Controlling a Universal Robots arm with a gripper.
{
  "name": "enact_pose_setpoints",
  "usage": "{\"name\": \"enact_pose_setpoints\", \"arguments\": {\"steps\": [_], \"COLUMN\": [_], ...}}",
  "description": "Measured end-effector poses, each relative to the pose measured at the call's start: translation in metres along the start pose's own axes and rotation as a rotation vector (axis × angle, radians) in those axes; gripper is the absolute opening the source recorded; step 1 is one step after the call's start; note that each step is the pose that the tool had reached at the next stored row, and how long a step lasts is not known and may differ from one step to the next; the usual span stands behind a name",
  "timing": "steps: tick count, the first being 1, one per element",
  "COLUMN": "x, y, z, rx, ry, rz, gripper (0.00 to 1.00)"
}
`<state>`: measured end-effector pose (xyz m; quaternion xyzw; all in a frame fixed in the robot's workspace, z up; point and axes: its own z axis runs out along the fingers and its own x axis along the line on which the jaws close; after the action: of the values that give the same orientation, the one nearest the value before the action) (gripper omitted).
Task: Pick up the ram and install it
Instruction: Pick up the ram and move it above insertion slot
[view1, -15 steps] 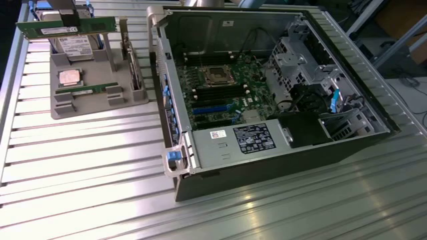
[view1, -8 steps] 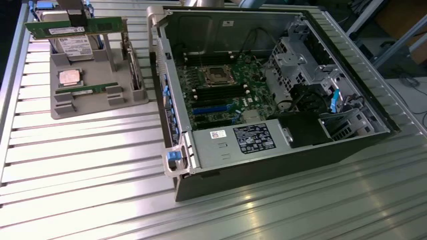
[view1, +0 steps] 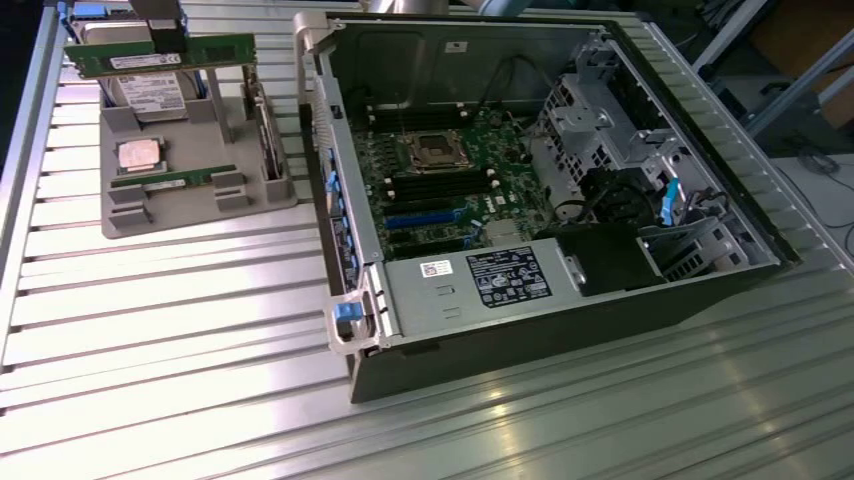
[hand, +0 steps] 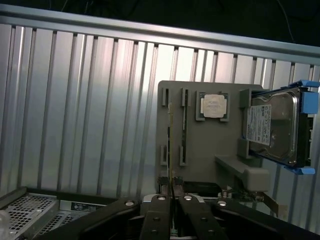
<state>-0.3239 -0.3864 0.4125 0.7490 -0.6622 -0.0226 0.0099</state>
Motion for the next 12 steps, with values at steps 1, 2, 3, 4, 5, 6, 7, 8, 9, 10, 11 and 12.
{"name": "enact_pose_setpoints", "arguments": {"steps": [1, 2, 3, 4, 5, 6, 7, 8, 9, 10, 11, 12], "x": [0.000, 0.000, 0.000, 0.001, 0.001, 0.001, 0.001, 0.001, 0.001, 0.002, 0.002, 0.002], "y": [-0.0018, -0.0027, -0.0037, -0.0051, -0.0065, -0.0080, -0.0093, -0.0103, -0.0116, -0.0127, -0.0142, -0.0152], "z": [0.0000, -0.0001, -0.0002, -0.0002, -0.0003, -0.0004, -0.0004, -0.0005, -0.0005, -0.0006, -0.0007, -0.0007], "rx": [0.0000, 0.0000, -0.0001, -0.0001, -0.0001, -0.0001, -0.0001, -0.0002, -0.0001, -0.0001, -0.0002, -0.0001], "ry": [0.0001, 0.0001, 0.0003, 0.0004, 0.0006, 0.0006, 0.0007, 0.0008, 0.0008, 0.0009, 0.0009, 0.0010], "rz": [0.000, 0.000, 0.000, 0.000, 0.000, 0.000, 0.000, 0.000, 0.000, 0.000, 0.000, 0.000], "gripper": [0.12, 0.12, 0.12, 0.12, 0.12, 0.12, 0.12, 0.12, 0.12, 0.12, 0.12, 0.12]}}
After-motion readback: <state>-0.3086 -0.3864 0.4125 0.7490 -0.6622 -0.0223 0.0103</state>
